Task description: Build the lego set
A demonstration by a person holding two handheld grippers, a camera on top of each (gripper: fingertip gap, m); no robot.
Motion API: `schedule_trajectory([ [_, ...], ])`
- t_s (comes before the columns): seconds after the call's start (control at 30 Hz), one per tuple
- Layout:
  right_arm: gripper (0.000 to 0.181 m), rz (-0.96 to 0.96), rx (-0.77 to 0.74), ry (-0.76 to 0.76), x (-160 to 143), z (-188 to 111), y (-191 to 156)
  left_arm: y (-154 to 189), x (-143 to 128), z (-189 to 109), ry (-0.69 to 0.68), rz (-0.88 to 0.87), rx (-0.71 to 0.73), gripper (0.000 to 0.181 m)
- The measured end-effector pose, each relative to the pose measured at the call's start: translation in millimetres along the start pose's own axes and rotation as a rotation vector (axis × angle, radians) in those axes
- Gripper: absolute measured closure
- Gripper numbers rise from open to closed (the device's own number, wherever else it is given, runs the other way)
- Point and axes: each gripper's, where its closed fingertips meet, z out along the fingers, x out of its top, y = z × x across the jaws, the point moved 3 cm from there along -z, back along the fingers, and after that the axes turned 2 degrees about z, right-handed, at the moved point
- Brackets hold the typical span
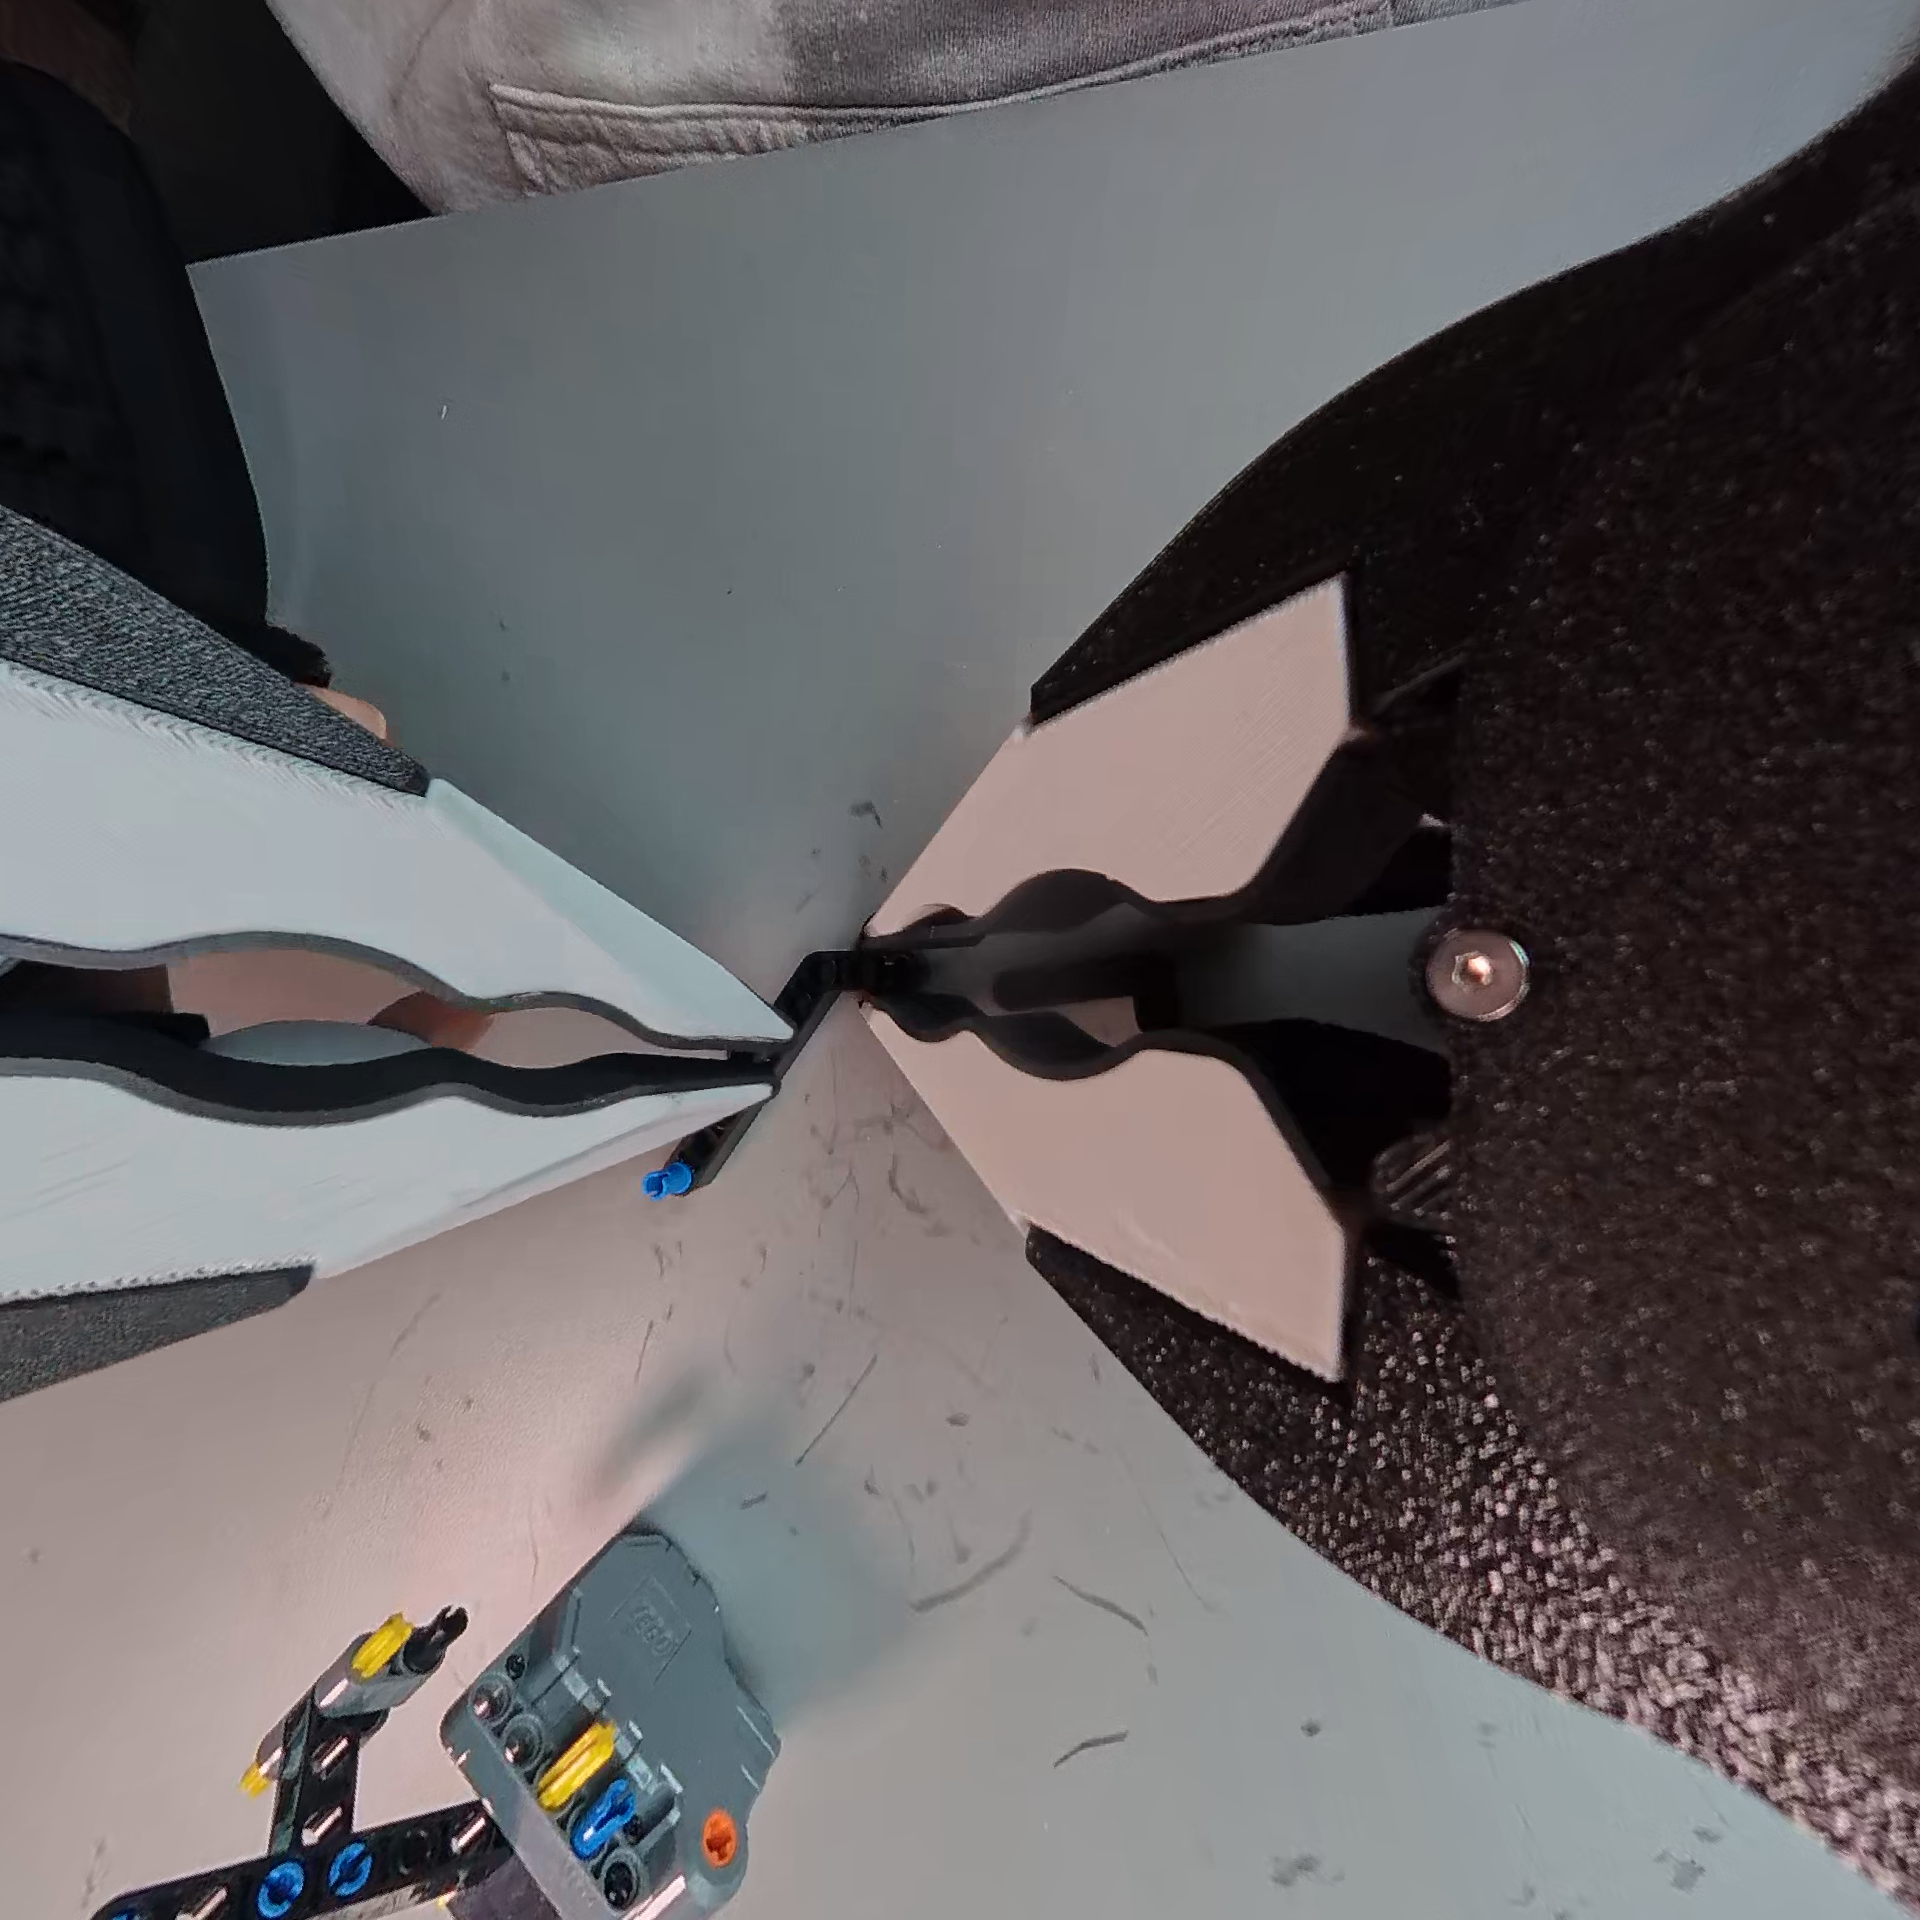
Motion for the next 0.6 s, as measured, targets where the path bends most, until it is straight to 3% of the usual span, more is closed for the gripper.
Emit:
schedule_trajectory([
  [0.13, 0.178, -0.004, 0.024, -0.072, 1, 1, 0, 0, 0, 0, 0.0, -0.02, -0.004, 0.173],
  [0.37, 0.178, 0.022, 0.031, -0.014, -7, 12, -4, 1, 1, 1, -0.004, -0.041, -0.018, 0.172],
  [0.6, 0.177, 0.165, 0.023, 0.204, -7, -4, 5, -1, 0, 0, -0.001, -0.042, -0.025, 0.173],
])
